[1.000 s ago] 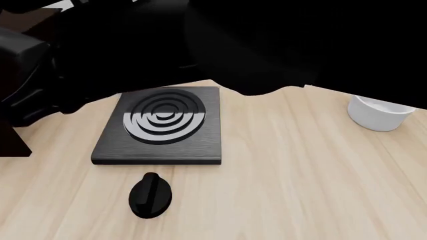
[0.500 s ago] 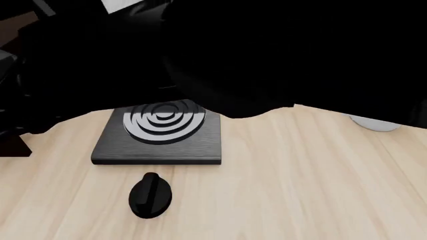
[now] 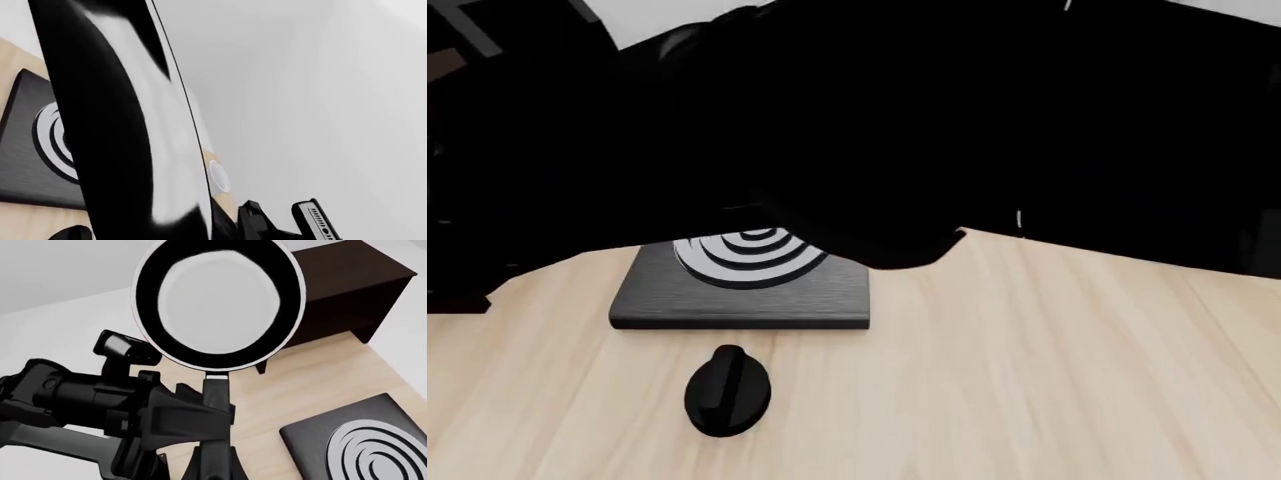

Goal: Put the frying pan on the cabinet shelf.

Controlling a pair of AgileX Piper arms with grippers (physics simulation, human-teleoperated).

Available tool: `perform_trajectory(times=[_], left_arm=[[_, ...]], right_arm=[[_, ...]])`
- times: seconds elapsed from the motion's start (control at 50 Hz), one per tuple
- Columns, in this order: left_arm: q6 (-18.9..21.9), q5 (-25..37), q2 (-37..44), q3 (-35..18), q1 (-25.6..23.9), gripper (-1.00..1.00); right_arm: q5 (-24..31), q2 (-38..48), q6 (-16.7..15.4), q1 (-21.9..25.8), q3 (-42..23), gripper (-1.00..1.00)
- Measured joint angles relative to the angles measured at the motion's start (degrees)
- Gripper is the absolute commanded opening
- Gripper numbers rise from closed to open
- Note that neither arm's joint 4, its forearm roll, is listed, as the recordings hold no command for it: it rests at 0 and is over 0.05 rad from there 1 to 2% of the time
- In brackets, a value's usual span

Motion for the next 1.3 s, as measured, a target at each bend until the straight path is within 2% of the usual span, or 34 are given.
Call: perform_trajectory(times=[0.34,0.36,0.56,0.78,0.88,1.02,1.06,1.1,1.14,1.3], left_arm=[[0.03,-0.16,-0.12,-0.03,1.32,-1.0],[0.11,-0.21,-0.13,-0.01,1.37,-1.0],[-0.24,0.43,0.25,1.14,2.46,-1.0],[0.03,0.38,0.45,1.78,3.26,-1.0],[0.24,0.49,0.49,1.79,3.67,-1.0],[0.29,0.46,0.57,1.83,4.12,-1.0],[0.2,0.34,0.69,1.84,4.21,-1.0],[0.1,0.17,0.87,1.82,4.28,-1.0],[-0.03,-0.06,1.2,1.71,4.42,-1.0],[-0.05,-2.02,3.49,0.87,5.4,-1.0]], right_arm=[[-0.84,0.0,-0.59,0.15,0.13,-1.0],[-0.87,-0.02,-0.61,0.17,0.13,1.0],[-1.24,-3.66,-2.58,-0.27,-0.5,1.0],[-2.46,-11.15,-3.47,-5.13,0.87,1.0],[-4.0,-17.35,-4.11,-10.87,3.59,1.0],[-7.0,-29.67,-4.01,-23.27,11.91,1.0],[-7.96,-33.86,-2.86,-27.08,15.31,1.0],[-8.98,-38.28,-0.05,-30.55,18.81,1.0],[-9.46,-42.57,0.65,-33.52,21.81,1.0],[-10.3,-55.8,0.14,-40.46,31.7,1.0]])
